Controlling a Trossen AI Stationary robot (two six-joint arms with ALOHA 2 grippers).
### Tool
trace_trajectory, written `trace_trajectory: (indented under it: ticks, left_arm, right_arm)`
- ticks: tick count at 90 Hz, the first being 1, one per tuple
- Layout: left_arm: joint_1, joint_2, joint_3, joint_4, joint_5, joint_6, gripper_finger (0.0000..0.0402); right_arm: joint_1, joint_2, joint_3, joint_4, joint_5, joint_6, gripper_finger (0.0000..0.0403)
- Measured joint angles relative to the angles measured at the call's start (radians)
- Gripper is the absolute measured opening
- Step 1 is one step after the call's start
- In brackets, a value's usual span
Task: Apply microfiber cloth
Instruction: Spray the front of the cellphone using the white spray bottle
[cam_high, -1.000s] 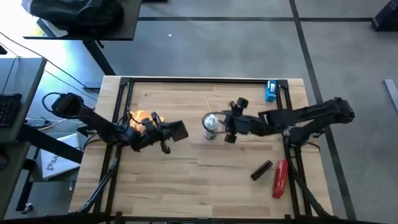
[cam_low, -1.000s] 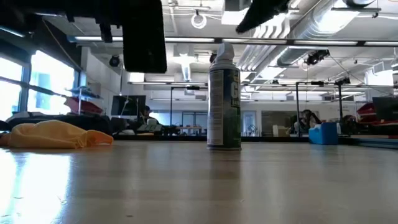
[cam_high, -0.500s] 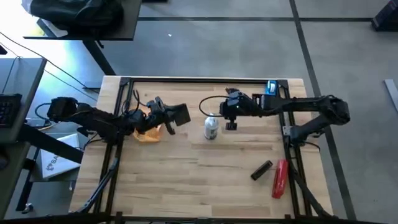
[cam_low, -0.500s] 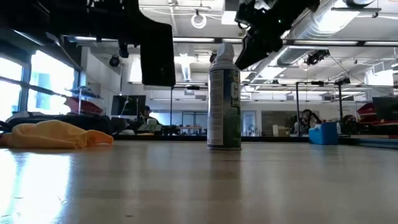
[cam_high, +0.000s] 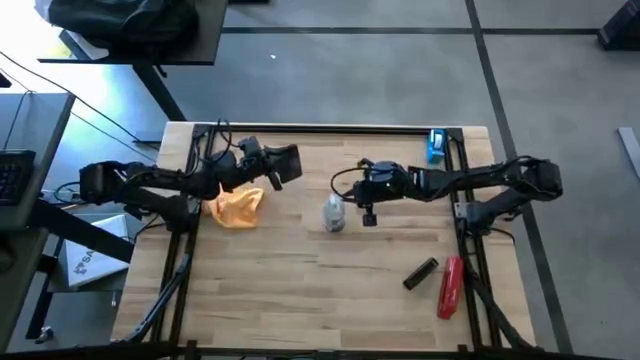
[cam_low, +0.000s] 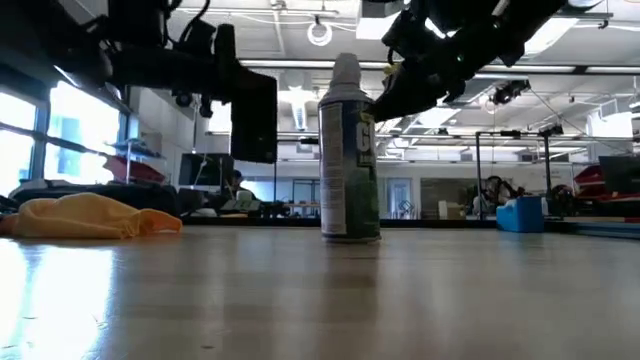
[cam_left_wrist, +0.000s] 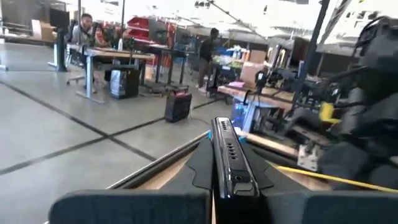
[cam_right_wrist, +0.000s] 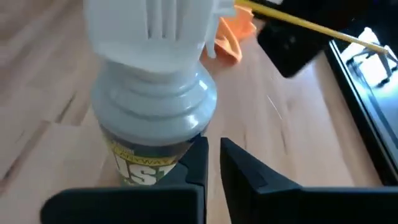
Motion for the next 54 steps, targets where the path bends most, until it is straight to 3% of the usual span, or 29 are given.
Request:
trace_trajectory:
  ticks: [23, 44, 54]
  left_arm:
    - [0.052, 0.009, 0.051, 0.003, 0.086, 0.034, 0.0002]
    - [0.130, 0.012, 0.102, -0.066, 0.189, 0.044, 0.0002]
    - [0.155, 0.016, 0.114, -0.072, 0.237, 0.044, 0.0002]
  right_arm:
    - [-0.032, 0.086, -0.081, 0.235, -0.039, 0.026, 0.0007]
    - [-0.021, 0.240, -0.061, 0.461, -0.137, 0.108, 0.0007]
    - [0.009, 0.287, -0.034, 0.488, -0.164, 0.135, 0.0007]
